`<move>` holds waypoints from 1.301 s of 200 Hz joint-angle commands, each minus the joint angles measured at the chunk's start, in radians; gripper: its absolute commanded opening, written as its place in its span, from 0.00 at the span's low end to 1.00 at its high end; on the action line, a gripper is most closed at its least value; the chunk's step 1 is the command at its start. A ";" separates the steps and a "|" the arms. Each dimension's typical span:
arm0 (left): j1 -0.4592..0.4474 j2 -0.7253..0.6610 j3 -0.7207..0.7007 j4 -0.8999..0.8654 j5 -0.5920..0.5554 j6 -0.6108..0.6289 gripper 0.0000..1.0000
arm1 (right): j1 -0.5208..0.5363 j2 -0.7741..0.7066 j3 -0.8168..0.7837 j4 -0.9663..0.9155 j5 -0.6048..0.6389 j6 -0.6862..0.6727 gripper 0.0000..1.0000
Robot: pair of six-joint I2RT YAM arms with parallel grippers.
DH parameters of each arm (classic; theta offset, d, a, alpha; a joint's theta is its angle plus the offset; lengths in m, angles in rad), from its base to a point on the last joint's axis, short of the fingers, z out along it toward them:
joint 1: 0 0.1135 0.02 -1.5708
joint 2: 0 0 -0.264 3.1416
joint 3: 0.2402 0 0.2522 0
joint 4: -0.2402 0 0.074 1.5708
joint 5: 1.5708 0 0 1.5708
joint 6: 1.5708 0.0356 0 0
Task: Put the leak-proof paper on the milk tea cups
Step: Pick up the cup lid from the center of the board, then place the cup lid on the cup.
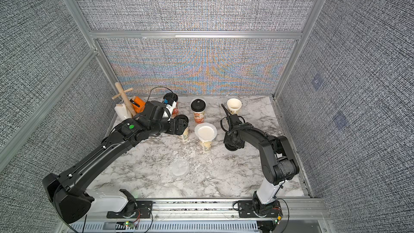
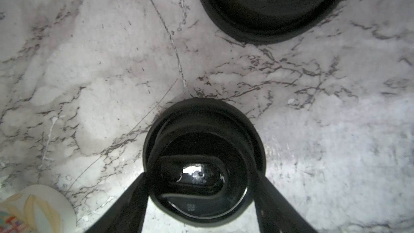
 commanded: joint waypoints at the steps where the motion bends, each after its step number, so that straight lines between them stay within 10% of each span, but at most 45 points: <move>1: 0.002 -0.005 -0.002 0.003 0.003 0.005 0.98 | 0.000 -0.019 -0.005 0.015 0.014 -0.008 0.69; 107: 0.009 -0.033 -0.045 -0.025 -0.020 -0.018 0.98 | 0.112 -0.367 0.328 -0.450 0.098 -0.186 0.63; 162: 0.019 -0.059 -0.072 -0.024 -0.022 -0.022 0.98 | 0.309 -0.189 0.691 -0.632 0.079 -0.271 0.63; 260: 0.040 -0.090 -0.094 -0.030 -0.012 -0.016 0.98 | 0.388 -0.008 0.800 -0.645 -0.039 -0.339 0.63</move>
